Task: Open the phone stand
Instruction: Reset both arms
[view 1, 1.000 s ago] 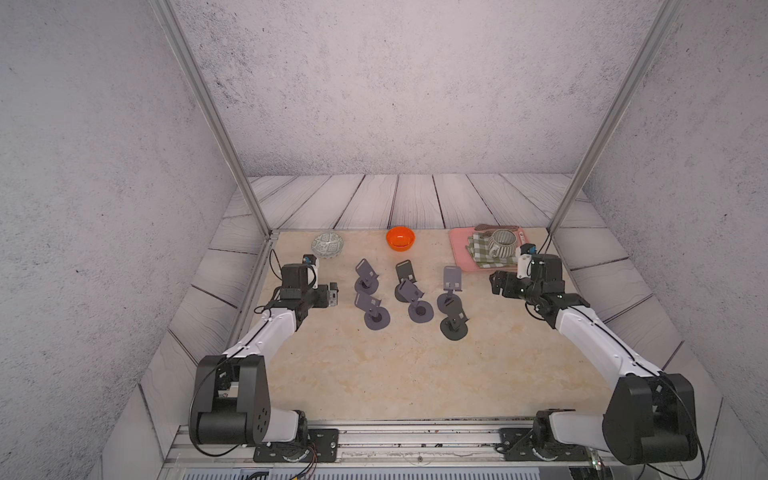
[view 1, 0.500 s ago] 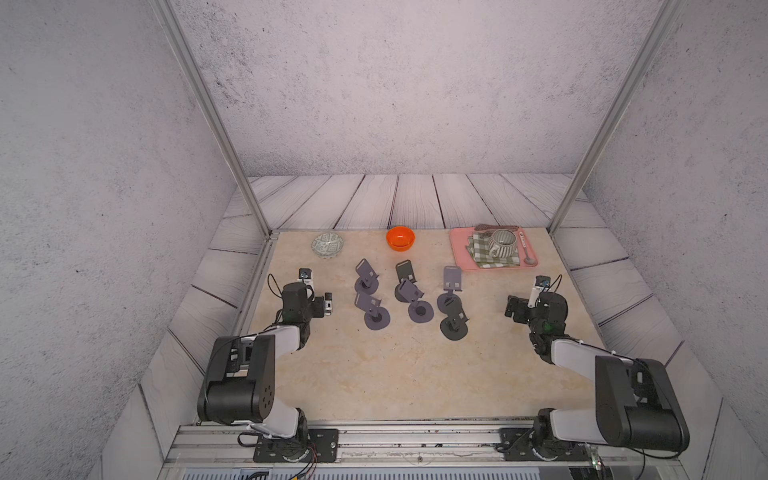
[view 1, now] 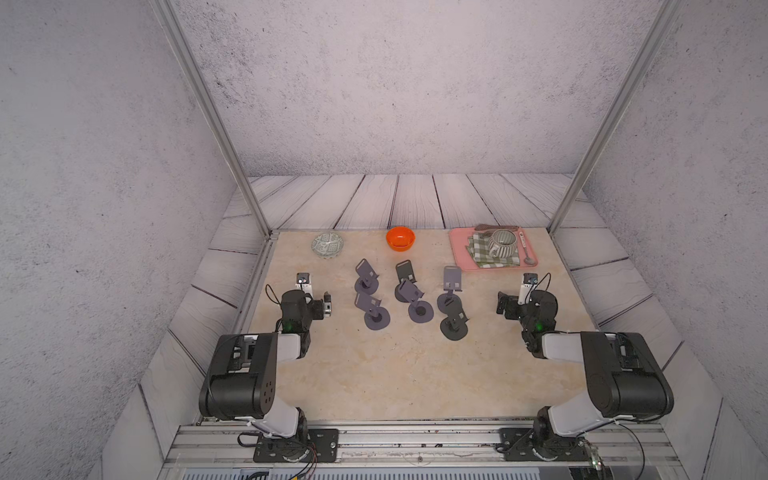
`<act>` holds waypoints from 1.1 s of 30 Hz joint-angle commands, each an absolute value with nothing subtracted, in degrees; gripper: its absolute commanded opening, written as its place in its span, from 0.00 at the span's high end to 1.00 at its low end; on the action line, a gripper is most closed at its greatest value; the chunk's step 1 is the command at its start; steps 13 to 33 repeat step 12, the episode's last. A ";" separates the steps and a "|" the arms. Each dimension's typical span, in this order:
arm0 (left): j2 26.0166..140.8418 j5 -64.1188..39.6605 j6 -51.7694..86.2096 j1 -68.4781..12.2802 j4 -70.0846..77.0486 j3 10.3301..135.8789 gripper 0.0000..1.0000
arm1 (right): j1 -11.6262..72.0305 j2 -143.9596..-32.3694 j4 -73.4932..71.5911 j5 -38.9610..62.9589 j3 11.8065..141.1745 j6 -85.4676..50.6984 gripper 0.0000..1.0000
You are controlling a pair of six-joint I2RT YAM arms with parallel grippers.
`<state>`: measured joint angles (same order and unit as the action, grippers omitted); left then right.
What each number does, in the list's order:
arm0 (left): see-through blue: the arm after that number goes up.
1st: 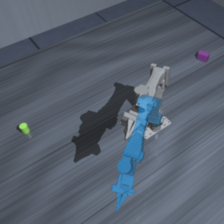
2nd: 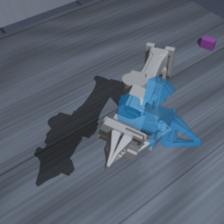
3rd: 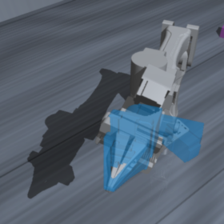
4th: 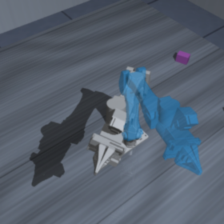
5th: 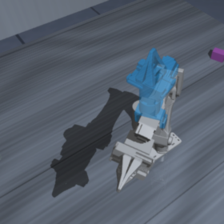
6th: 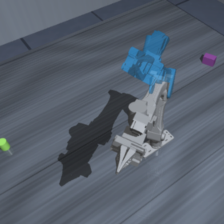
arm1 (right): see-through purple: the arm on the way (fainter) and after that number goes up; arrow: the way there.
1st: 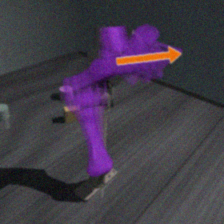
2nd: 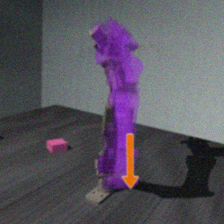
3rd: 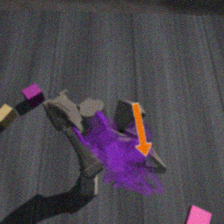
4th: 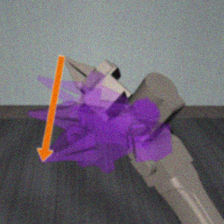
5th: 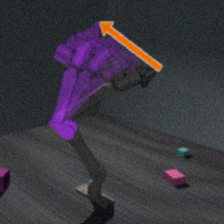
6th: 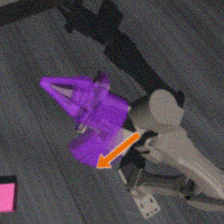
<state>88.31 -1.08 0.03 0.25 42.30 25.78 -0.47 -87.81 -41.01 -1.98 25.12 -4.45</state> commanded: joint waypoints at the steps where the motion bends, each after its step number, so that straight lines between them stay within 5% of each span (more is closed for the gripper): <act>1: 87.53 -1.14 0.18 0.75 42.84 26.73 0.01 | -0.44 -87.39 -41.31 -3.16 26.10 -3.69 0.01; 33: 87.54 -1.14 0.18 0.79 42.89 26.72 0.01 | 0.97 -87.71 -41.09 -2.94 26.46 -1.63 0.01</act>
